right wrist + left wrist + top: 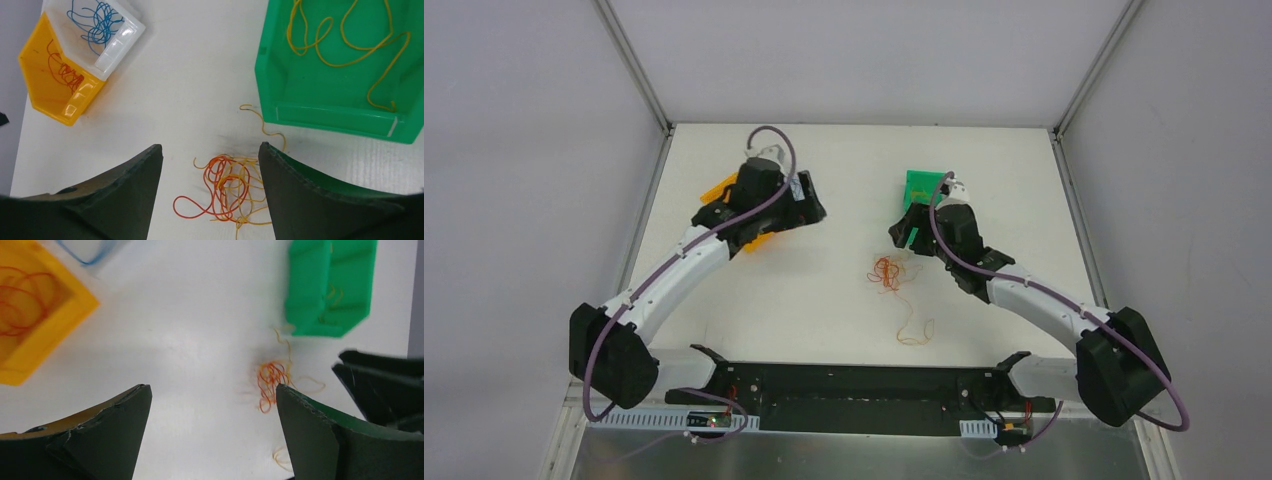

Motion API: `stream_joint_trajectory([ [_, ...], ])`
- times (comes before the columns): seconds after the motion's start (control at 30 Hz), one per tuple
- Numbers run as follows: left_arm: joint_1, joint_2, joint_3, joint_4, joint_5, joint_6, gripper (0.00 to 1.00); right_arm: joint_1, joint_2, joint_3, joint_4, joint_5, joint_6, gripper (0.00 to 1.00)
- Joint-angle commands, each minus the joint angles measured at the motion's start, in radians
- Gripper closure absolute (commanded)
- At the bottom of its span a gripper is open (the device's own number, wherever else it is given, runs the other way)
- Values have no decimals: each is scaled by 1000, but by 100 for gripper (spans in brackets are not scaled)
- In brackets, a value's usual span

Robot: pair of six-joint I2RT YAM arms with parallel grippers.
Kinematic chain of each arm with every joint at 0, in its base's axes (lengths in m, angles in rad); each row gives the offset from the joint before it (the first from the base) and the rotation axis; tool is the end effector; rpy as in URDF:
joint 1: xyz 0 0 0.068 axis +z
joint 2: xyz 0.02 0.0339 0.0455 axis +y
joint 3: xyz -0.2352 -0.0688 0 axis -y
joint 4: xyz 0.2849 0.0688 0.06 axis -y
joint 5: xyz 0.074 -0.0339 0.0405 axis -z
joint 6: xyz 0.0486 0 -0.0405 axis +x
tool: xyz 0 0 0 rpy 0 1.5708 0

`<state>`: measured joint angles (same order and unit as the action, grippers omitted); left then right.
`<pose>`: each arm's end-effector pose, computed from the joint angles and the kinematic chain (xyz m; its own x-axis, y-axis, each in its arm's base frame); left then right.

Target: Untangle the cables

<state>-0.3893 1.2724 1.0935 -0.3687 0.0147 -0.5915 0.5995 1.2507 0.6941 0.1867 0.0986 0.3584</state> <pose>0.3204 -0.1322 0.2828 -0.6179 -0.3491 -0.7045 0.0561 0.8741 -0.4824 0.2782 0.1843 0.1929 -0.4499 0.1153 -0.8856 -0.3502 0.8894 0.2937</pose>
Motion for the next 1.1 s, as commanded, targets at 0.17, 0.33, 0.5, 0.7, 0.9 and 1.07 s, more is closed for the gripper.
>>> stream_joint_trajectory([
  [0.17,-271,59,-154,294,-20,106,18,-5,-108,-73,-3,186,19,26],
  [0.33,-311,27,-268,468,-82,125,21,-3,-167,-151,-55,178,34,26],
  [0.5,-325,48,-298,581,-85,202,2,-3,-217,-241,-5,225,45,26],
  [0.7,-329,111,-355,718,-31,204,1,-4,-145,-255,89,241,61,28],
  [0.9,-335,172,-392,854,-8,186,1,-2,-140,-244,89,248,61,28],
  [1.07,-353,261,-277,710,83,275,1,-4,-141,-233,53,282,65,28],
])
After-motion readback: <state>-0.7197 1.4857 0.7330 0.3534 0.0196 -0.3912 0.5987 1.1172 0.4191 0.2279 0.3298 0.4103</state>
